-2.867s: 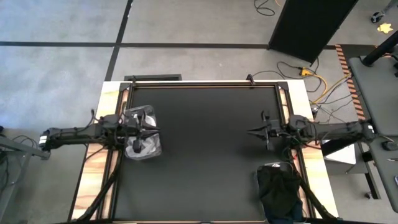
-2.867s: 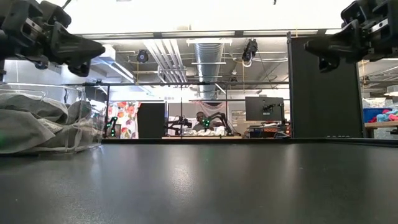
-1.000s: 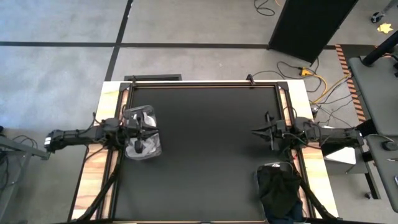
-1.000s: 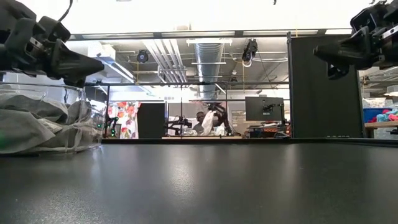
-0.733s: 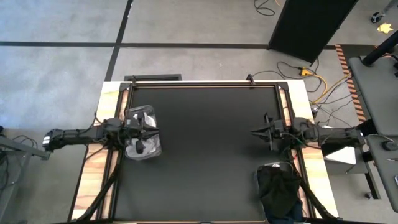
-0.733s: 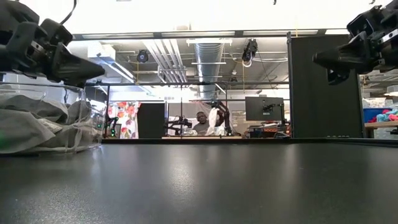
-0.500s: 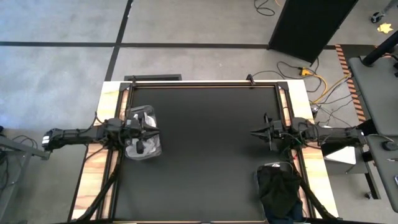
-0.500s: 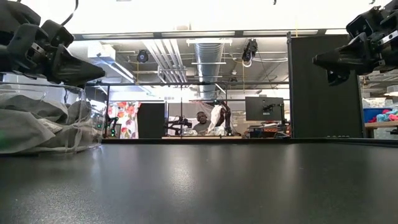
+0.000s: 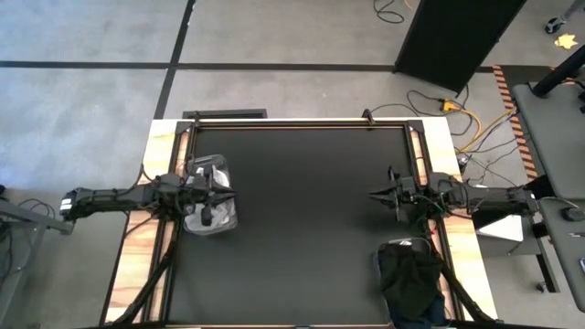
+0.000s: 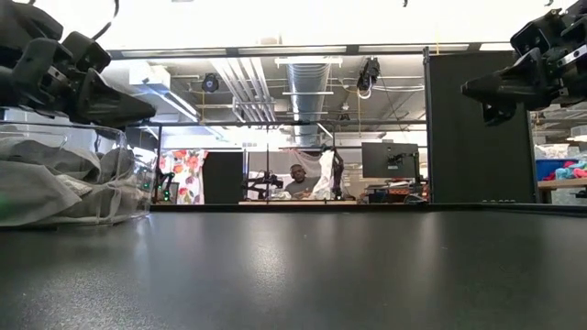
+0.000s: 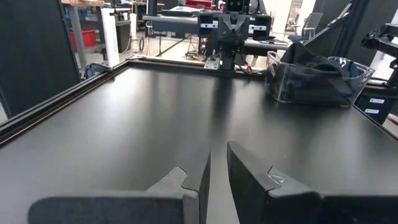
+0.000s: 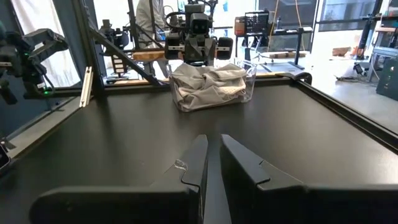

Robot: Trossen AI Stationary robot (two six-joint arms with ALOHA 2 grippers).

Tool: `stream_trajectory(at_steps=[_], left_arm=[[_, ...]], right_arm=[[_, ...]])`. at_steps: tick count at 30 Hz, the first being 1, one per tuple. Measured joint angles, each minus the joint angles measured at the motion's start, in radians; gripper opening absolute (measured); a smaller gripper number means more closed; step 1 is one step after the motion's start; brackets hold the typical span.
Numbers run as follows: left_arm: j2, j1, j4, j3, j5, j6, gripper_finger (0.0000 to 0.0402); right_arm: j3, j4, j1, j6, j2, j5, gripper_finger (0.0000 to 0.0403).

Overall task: Sort towels by color in basket
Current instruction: Return to Home Position

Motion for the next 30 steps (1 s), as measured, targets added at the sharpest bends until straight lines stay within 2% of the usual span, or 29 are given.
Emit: stream_trajectory(at_steps=[30], left_arm=[[0.019,0.000,0.001,0.001,0.000,0.000,0.0039]], right_arm=[[0.003,0.000,0.000,0.000,0.000,0.000,0.0034]])
